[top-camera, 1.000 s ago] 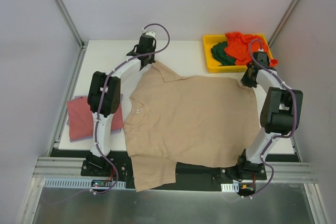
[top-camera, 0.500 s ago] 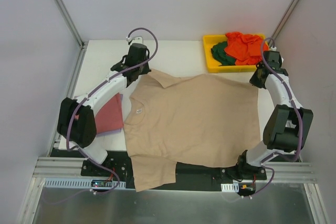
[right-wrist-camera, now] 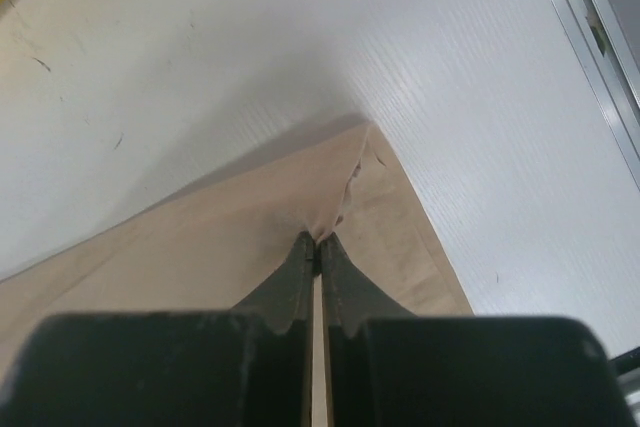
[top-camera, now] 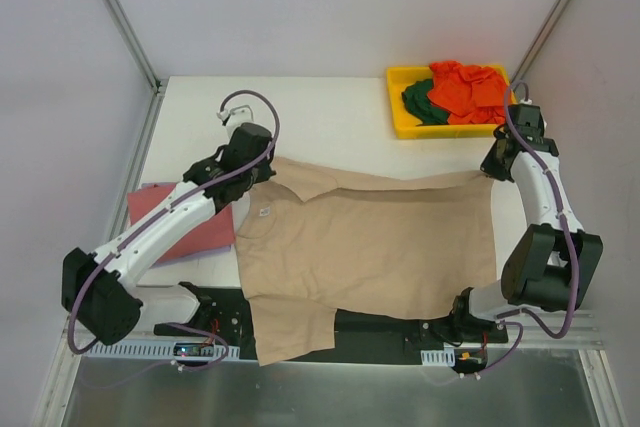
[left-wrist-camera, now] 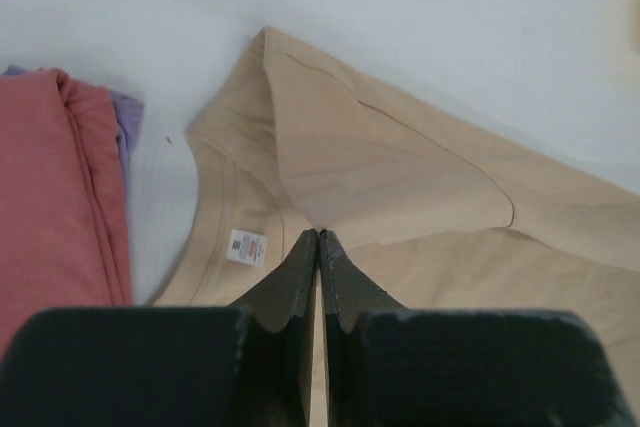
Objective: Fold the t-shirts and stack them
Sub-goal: Fold the flattened tshirt in 1/3 of the way
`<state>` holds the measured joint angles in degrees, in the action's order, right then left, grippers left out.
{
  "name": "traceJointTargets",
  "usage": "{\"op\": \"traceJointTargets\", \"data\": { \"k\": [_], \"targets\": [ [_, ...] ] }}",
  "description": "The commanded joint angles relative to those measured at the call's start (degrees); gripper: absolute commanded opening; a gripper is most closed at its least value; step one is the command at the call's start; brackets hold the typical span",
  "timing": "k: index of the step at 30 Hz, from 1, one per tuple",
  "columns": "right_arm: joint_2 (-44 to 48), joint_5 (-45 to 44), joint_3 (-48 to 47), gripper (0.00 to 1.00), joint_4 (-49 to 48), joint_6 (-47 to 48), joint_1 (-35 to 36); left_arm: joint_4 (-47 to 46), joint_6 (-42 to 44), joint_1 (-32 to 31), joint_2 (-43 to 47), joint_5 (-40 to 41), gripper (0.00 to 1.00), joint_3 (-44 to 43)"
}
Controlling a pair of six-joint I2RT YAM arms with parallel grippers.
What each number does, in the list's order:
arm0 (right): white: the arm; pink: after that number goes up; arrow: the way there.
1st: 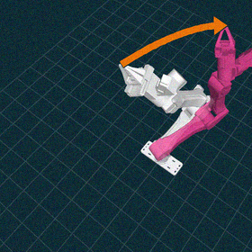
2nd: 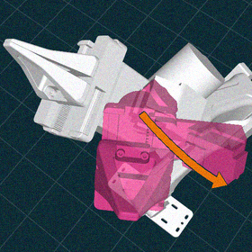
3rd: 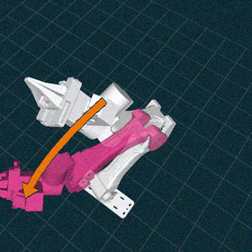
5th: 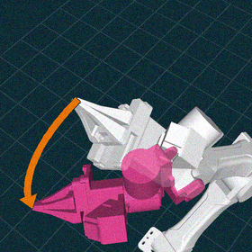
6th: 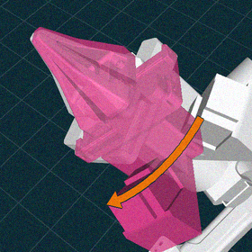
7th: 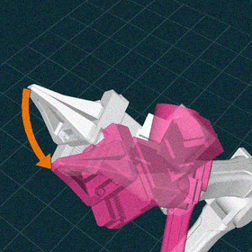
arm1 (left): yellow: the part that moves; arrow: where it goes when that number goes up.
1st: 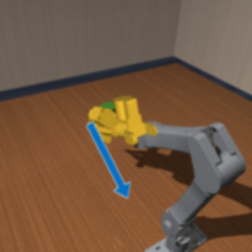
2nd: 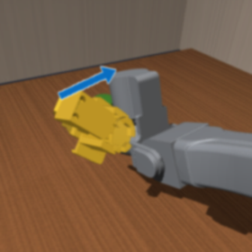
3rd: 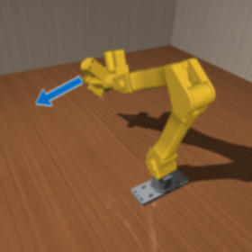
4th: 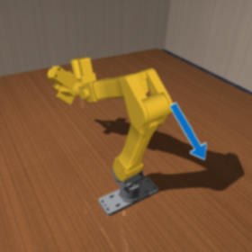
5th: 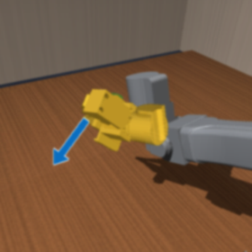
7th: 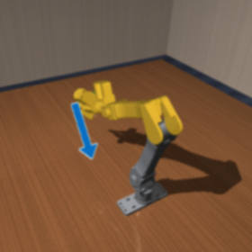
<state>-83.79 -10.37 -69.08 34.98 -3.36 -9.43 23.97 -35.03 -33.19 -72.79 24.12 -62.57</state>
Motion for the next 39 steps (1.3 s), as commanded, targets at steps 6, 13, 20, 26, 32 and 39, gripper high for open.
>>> {"op": "traceJointTargets", "data": {
  "k": [6, 13, 20, 26, 32, 39],
  "targets": [
    [4.33, -1.06, 1.58, 0.01, 3.60, 0.63, -1.20, 4.51, -9.09, -4.25, 12.23, -1.27, 0.00, 9.30],
    [4.16, -2.37, 2.72, 0.02, 5.18, 0.72, -1.38, 6.44, -11.64, -5.92, 16.72, -2.75, 0.00, 14.13],
    [4.34, -5.97, 6.58, 0.04, 6.24, -0.60, -1.38, 7.06, -15.77, -6.01, 19.18, -4.60, 0.00, 22.83],
    [3.46, -13.00, 7.82, 0.30, 9.66, -3.58, -1.38, 7.15, -14.37, -6.10, 19.44, -7.60, 0.21, 24.59],
    [10.56, -4.42, 9.57, 0.83, 6.51, -1.57, -0.42, 7.59, -11.74, -6.01, 21.90, -6.54, 0.99, 22.14],
    [25.15, 18.01, 19.23, 0.96, -5.34, -0.85, 19.32, 0.05, -4.46, -4.87, 13.57, -6.08, 0.99, 15.99]
  ]
}}
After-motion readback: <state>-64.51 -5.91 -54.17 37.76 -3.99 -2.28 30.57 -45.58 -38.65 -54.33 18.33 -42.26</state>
